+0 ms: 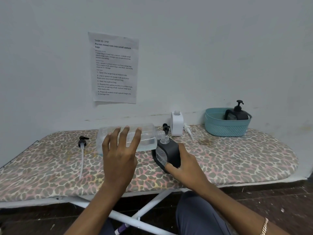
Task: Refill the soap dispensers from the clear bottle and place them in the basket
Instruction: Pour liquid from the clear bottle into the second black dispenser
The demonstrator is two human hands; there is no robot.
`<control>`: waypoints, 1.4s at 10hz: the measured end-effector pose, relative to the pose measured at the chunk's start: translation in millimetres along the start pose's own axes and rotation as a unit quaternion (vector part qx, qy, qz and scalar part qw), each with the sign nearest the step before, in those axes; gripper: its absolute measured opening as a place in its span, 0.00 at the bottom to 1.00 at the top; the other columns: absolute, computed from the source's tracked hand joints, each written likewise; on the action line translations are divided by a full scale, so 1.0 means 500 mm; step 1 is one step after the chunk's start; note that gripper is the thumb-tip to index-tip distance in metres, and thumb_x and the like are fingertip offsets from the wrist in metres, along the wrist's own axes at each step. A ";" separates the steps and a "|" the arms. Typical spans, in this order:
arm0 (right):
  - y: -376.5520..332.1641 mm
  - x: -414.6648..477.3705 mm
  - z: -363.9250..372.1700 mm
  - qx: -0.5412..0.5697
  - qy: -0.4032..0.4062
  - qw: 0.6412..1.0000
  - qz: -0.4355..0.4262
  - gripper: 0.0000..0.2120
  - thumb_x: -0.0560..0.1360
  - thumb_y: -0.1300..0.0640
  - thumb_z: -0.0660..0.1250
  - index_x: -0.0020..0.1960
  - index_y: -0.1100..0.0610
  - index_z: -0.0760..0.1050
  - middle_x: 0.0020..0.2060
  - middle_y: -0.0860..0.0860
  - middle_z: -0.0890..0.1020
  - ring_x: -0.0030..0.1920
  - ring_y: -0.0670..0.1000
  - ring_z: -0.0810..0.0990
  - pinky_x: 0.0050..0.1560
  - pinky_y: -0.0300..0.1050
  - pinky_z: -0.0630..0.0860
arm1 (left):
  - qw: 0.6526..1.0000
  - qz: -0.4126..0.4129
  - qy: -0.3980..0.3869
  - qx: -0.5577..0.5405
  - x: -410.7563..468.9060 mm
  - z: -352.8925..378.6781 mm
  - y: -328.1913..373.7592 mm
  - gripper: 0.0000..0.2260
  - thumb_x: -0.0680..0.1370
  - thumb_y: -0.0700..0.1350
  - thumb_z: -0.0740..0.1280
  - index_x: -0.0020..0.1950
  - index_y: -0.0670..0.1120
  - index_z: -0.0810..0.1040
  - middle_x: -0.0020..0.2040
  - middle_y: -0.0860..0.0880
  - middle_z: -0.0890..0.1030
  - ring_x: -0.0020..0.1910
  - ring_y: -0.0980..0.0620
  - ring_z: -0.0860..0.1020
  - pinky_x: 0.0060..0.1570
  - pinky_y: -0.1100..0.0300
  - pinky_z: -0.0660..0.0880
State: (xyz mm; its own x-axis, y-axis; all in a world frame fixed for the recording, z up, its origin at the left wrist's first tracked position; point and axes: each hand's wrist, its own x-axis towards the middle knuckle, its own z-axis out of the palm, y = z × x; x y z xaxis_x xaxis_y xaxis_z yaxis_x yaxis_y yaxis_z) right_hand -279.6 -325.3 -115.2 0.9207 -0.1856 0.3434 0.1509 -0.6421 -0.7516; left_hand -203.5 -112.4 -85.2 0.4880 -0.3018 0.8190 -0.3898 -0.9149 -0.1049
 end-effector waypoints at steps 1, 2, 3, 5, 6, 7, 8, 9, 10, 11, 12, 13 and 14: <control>0.000 0.000 0.000 0.000 -0.003 1.000 0.003 0.23 0.74 0.47 0.73 0.64 0.44 0.66 0.51 0.40 0.81 0.49 0.40 0.80 0.48 0.43 0.81 | 1.000 -0.001 0.000 -0.001 0.000 -0.001 0.000 0.36 0.65 0.26 0.69 0.72 0.46 0.79 0.68 0.38 0.79 0.69 0.34 0.73 0.68 0.37 0.66; -0.001 -0.001 -0.001 0.005 -0.002 1.000 0.000 0.22 0.75 0.47 0.73 0.64 0.43 0.66 0.50 0.39 0.81 0.50 0.38 0.80 0.47 0.40 0.80 | 1.000 -0.002 0.000 -0.002 0.000 -0.001 0.001 0.36 0.65 0.26 0.70 0.72 0.46 0.79 0.68 0.38 0.79 0.69 0.34 0.73 0.68 0.37 0.66; -0.001 -0.002 -0.001 0.008 -0.001 1.000 -0.003 0.22 0.75 0.47 0.73 0.64 0.44 0.67 0.50 0.40 0.81 0.49 0.39 0.80 0.47 0.41 0.80 | 1.000 -0.001 0.000 -0.002 0.000 -0.001 0.001 0.36 0.65 0.26 0.69 0.72 0.46 0.79 0.68 0.38 0.79 0.69 0.34 0.74 0.68 0.37 0.66; 0.001 0.000 -0.001 0.007 -0.002 1.000 -0.005 0.23 0.75 0.47 0.73 0.65 0.42 0.66 0.50 0.40 0.81 0.49 0.39 0.81 0.48 0.43 0.81 | 1.000 0.000 0.001 -0.002 0.000 -0.002 0.000 0.36 0.64 0.26 0.69 0.72 0.46 0.79 0.68 0.38 0.79 0.69 0.34 0.74 0.68 0.37 0.66; 0.000 0.000 -0.001 0.007 -0.002 1.000 -0.008 0.23 0.74 0.45 0.72 0.64 0.42 0.66 0.51 0.39 0.81 0.50 0.38 0.80 0.48 0.42 0.81 | 1.000 0.000 -0.001 -0.003 0.000 -0.004 0.001 0.37 0.64 0.26 0.69 0.72 0.46 0.79 0.68 0.38 0.79 0.69 0.34 0.74 0.68 0.37 0.66; -0.001 0.000 -0.001 0.005 -0.001 1.000 -0.009 0.23 0.74 0.45 0.72 0.65 0.43 0.66 0.51 0.39 0.81 0.50 0.38 0.80 0.48 0.42 0.81 | 1.000 0.000 -0.003 -0.005 -0.001 -0.004 0.000 0.37 0.64 0.26 0.69 0.72 0.46 0.80 0.67 0.38 0.79 0.69 0.34 0.74 0.68 0.37 0.66; 0.001 0.000 0.000 0.001 0.000 1.000 -0.007 0.24 0.74 0.46 0.73 0.66 0.44 0.67 0.51 0.40 0.82 0.49 0.39 0.81 0.48 0.43 0.81 | 1.000 -0.001 -0.005 -0.007 -0.001 -0.004 0.000 0.36 0.65 0.26 0.69 0.72 0.46 0.79 0.68 0.38 0.79 0.69 0.33 0.75 0.68 0.37 0.66; 0.003 0.000 0.001 -0.002 -0.002 1.000 -0.004 0.24 0.73 0.45 0.72 0.66 0.44 0.66 0.51 0.41 0.82 0.49 0.41 0.81 0.49 0.44 0.81 | 1.000 0.000 -0.003 -0.007 0.000 -0.004 0.002 0.36 0.65 0.26 0.68 0.72 0.46 0.80 0.67 0.38 0.79 0.68 0.33 0.75 0.67 0.37 0.66; 0.004 0.001 0.002 -0.004 -0.002 1.000 -0.003 0.24 0.73 0.45 0.72 0.66 0.45 0.67 0.51 0.41 0.82 0.49 0.41 0.81 0.49 0.46 0.81 | 1.000 0.000 -0.003 -0.008 0.000 -0.004 0.002 0.36 0.64 0.26 0.68 0.72 0.46 0.80 0.67 0.38 0.79 0.68 0.33 0.75 0.67 0.37 0.67; 0.006 0.002 0.002 -0.003 -0.001 1.000 -0.004 0.25 0.73 0.46 0.72 0.66 0.44 0.66 0.51 0.40 0.82 0.50 0.41 0.81 0.49 0.45 0.81 | 1.000 0.001 -0.004 -0.007 0.000 -0.003 0.001 0.36 0.64 0.26 0.68 0.72 0.45 0.79 0.67 0.38 0.79 0.68 0.33 0.74 0.67 0.37 0.67; 0.006 0.003 0.002 0.002 -0.003 1.000 -0.006 0.24 0.74 0.46 0.73 0.65 0.44 0.66 0.51 0.40 0.81 0.50 0.39 0.81 0.48 0.41 0.81 | 1.000 0.000 -0.006 -0.006 0.000 -0.004 0.001 0.36 0.64 0.26 0.68 0.72 0.45 0.79 0.67 0.38 0.79 0.68 0.33 0.74 0.67 0.37 0.67; 0.006 0.002 0.001 0.001 -0.002 1.000 -0.006 0.24 0.74 0.47 0.73 0.65 0.44 0.66 0.51 0.39 0.81 0.50 0.38 0.80 0.47 0.40 0.80 | 1.000 -0.001 -0.008 -0.006 0.000 -0.004 0.001 0.36 0.65 0.26 0.68 0.72 0.46 0.79 0.67 0.38 0.79 0.68 0.33 0.74 0.67 0.36 0.67; 0.005 0.001 0.000 0.002 -0.004 1.000 -0.005 0.23 0.74 0.47 0.73 0.65 0.44 0.66 0.51 0.40 0.81 0.50 0.39 0.80 0.48 0.41 0.81 | 1.000 -0.001 -0.008 -0.006 0.000 -0.004 0.001 0.36 0.65 0.26 0.68 0.72 0.46 0.80 0.67 0.38 0.79 0.68 0.33 0.74 0.67 0.36 0.67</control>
State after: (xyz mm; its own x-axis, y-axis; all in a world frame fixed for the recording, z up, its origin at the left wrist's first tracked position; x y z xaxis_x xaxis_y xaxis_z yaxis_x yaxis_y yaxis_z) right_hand -278.6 -327.0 -116.9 0.9216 -0.1732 0.3474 0.1620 -0.6416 -0.7497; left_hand -205.1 -112.4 -84.0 0.5013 -0.3041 0.8101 -0.3987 -0.9121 -0.0957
